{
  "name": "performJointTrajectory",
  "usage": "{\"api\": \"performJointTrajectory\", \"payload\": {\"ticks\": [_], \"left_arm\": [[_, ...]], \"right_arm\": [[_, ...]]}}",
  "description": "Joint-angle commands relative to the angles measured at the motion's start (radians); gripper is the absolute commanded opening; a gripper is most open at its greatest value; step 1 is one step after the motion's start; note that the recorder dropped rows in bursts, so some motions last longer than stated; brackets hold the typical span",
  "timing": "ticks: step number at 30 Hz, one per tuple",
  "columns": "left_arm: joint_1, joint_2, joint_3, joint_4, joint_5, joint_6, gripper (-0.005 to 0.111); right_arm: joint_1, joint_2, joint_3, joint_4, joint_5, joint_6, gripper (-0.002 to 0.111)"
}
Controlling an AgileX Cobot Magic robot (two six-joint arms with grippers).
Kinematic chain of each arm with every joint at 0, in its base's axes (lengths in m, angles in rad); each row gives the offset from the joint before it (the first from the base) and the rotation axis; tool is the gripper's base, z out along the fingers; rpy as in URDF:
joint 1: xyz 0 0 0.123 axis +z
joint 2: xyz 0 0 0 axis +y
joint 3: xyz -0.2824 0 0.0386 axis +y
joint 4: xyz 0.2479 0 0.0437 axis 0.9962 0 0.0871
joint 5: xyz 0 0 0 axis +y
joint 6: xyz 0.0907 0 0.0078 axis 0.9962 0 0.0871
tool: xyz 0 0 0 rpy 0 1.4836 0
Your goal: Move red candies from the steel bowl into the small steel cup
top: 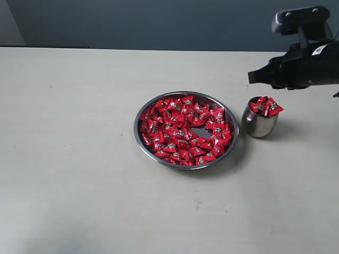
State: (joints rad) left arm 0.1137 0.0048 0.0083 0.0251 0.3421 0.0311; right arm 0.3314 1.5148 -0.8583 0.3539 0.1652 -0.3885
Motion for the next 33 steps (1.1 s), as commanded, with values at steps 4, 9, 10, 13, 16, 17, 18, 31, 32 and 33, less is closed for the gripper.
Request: {"api": "performJointTrajectory", "payload": {"ticks": [4, 9, 10, 13, 16, 17, 18, 31, 32, 33], "left_arm": [[-0.005, -0.005, -0.008, 0.002, -0.005, -0.002, 0.0], [-0.005, -0.005, -0.008, 0.002, -0.005, -0.002, 0.0], [-0.005, -0.005, -0.008, 0.002, -0.005, -0.002, 0.0], [-0.005, -0.005, -0.008, 0.002, -0.005, -0.002, 0.0], [-0.005, -0.005, -0.008, 0.002, -0.005, -0.002, 0.0], [-0.005, -0.005, -0.008, 0.002, -0.005, -0.002, 0.0], [-0.005, -0.005, -0.008, 0.002, -0.005, -0.002, 0.0], [-0.005, -0.005, -0.008, 0.002, -0.005, -0.002, 0.0], [-0.005, -0.005, -0.008, 0.002, -0.005, -0.002, 0.0], [-0.005, -0.005, -0.008, 0.002, -0.005, -0.002, 0.0]], "right_arm": [[0.019, -0.191, 0.003, 0.07, 0.066, 0.0, 0.003], [0.019, -0.322, 0.003, 0.076, 0.215, 0.0, 0.0], [0.019, -0.349, 0.003, 0.076, 0.256, 0.0, 0.0], [0.019, -0.436, 0.003, 0.076, 0.369, 0.0, 0.0], [0.019, -0.529, 0.003, 0.07, 0.466, 0.01, 0.0], [0.019, -0.559, 0.003, 0.057, 0.492, 0.016, 0.0], [0.019, -0.597, 0.003, 0.041, 0.523, 0.024, 0.0], [0.019, -1.108, 0.077, -0.016, 0.591, 0.052, 0.0], [0.019, -1.136, 0.102, -0.016, 0.568, 0.052, 0.0], [0.019, -1.177, 0.145, -0.027, 0.534, 0.052, 0.0]]}}
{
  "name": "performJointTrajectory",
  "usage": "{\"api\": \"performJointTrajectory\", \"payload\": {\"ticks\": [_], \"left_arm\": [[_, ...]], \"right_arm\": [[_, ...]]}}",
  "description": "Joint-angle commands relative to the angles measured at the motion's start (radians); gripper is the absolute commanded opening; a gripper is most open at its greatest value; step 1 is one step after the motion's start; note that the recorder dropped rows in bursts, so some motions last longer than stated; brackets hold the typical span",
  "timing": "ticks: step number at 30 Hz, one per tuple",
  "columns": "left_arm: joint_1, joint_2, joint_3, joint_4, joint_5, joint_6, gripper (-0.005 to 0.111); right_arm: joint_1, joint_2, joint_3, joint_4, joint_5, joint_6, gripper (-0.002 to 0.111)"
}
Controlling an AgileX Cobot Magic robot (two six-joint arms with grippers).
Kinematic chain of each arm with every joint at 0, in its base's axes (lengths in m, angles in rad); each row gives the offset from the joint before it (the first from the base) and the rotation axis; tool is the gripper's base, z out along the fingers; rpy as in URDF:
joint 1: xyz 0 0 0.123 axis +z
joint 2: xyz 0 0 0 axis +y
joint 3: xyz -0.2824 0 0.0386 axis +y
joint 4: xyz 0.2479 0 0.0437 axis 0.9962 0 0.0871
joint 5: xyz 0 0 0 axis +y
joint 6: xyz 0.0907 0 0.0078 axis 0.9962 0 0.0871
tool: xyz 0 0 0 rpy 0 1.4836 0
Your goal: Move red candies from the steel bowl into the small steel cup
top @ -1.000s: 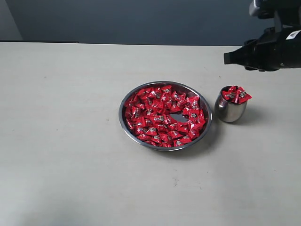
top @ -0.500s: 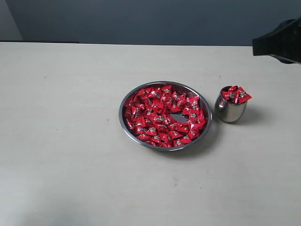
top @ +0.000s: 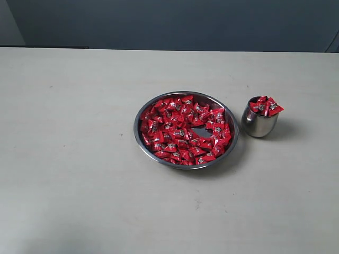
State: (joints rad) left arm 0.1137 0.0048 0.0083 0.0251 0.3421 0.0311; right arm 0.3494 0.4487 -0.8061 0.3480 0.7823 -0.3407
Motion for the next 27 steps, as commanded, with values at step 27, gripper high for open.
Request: {"api": "performJointTrajectory", "payload": {"ticks": [27], "left_arm": [[-0.005, -0.005, -0.008, 0.002, -0.005, -0.002, 0.0]], "right_arm": [[-0.153, -0.334, 0.705, 0.0, -0.634, 0.027, 0.0]]}}
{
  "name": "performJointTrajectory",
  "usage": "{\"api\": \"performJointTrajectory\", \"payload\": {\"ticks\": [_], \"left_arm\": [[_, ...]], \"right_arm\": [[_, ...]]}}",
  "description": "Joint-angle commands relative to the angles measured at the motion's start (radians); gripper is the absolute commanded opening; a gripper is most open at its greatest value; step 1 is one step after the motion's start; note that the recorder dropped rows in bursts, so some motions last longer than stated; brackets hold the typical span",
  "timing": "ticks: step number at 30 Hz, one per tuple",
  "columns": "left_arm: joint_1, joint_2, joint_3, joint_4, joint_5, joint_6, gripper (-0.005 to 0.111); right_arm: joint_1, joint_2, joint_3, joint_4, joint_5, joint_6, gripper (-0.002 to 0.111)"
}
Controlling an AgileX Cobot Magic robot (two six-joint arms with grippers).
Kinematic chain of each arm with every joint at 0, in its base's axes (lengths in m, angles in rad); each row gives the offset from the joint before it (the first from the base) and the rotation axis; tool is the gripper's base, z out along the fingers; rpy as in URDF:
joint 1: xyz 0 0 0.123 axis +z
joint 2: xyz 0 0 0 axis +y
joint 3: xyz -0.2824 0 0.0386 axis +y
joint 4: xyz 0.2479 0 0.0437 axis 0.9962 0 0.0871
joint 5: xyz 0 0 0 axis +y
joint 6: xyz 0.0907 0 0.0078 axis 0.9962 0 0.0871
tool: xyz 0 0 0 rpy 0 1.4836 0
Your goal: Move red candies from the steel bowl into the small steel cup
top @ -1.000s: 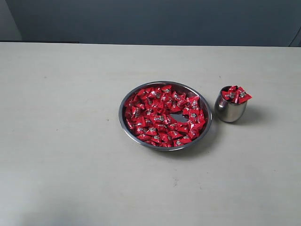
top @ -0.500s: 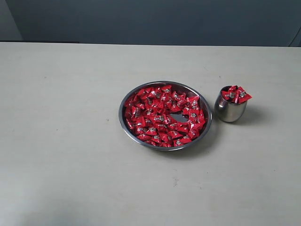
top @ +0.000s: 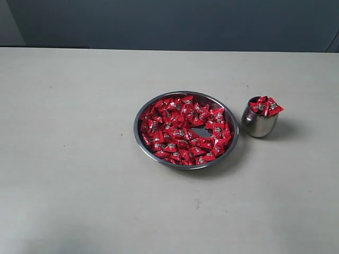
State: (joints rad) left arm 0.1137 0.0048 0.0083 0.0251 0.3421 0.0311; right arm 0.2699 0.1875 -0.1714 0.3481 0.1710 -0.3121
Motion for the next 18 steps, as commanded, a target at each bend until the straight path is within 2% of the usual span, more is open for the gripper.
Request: {"api": "performJointTrajectory", "payload": {"ticks": [1, 8, 16, 18], "left_arm": [[-0.005, -0.005, -0.008, 0.002, -0.005, -0.002, 0.0], [-0.005, -0.005, -0.008, 0.002, -0.005, -0.002, 0.0], [-0.005, -0.005, -0.008, 0.002, -0.005, -0.002, 0.0], [-0.005, -0.005, -0.008, 0.002, -0.005, -0.002, 0.0]], "right_arm": [[-0.092, -0.087, 0.086, 0.0, -0.022, -0.001, 0.0], [-0.235, -0.182, 0.162, 0.004, 0.039, 0.002, 0.0], [-0.246, -0.182, 0.171, -0.004, 0.052, 0.002, 0.0], [-0.246, -0.183, 0.171, -0.07, 0.054, 0.076, 0.0]]}}
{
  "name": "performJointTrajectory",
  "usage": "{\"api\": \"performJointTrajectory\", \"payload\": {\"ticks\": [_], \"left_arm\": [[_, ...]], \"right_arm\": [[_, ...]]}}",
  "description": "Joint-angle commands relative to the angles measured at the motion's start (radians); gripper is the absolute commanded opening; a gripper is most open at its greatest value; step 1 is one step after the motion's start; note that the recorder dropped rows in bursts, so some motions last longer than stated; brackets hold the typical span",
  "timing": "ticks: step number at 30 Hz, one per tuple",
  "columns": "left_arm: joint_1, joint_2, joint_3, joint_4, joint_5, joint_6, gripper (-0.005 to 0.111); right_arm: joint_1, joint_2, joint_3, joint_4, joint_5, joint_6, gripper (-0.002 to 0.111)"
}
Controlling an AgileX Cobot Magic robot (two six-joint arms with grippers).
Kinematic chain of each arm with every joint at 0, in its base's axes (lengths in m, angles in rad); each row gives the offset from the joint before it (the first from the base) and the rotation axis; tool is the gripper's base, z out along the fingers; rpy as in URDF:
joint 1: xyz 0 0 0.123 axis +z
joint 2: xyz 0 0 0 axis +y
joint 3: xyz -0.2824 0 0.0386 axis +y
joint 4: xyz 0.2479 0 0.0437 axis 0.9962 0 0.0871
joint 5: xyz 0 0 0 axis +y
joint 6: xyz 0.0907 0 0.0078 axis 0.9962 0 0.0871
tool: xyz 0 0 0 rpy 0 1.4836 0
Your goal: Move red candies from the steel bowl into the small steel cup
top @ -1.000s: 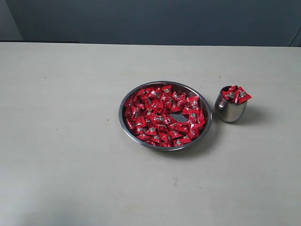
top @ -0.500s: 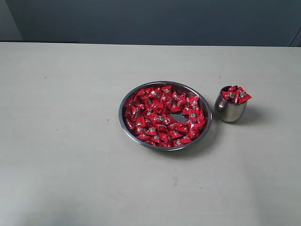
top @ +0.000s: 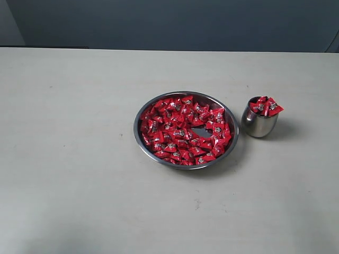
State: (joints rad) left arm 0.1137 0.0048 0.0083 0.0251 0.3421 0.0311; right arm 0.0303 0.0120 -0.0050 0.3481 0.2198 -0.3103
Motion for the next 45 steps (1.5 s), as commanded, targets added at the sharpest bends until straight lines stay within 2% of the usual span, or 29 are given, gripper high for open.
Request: {"api": "performJointTrajectory", "payload": {"ticks": [1, 3, 5, 12, 45], "left_arm": [[-0.005, -0.005, -0.008, 0.002, -0.005, -0.002, 0.0], [-0.005, -0.005, -0.008, 0.002, -0.005, -0.002, 0.0], [-0.005, -0.005, -0.008, 0.002, -0.005, -0.002, 0.0], [-0.005, -0.005, -0.008, 0.002, -0.005, -0.002, 0.0], [-0.005, -0.005, -0.008, 0.002, -0.005, -0.002, 0.0]], "right_arm": [[-0.008, -0.012, 0.005, -0.156, 0.012, 0.157, 0.0], [-0.012, -0.012, 0.005, -0.348, 0.048, 0.39, 0.0], [-0.012, -0.012, 0.005, -0.414, 0.063, 0.471, 0.0], [-0.018, -0.012, 0.005, -0.391, 0.084, 0.374, 0.0], [-0.018, -0.012, 0.005, -0.355, 0.092, 0.374, 0.0]]}}
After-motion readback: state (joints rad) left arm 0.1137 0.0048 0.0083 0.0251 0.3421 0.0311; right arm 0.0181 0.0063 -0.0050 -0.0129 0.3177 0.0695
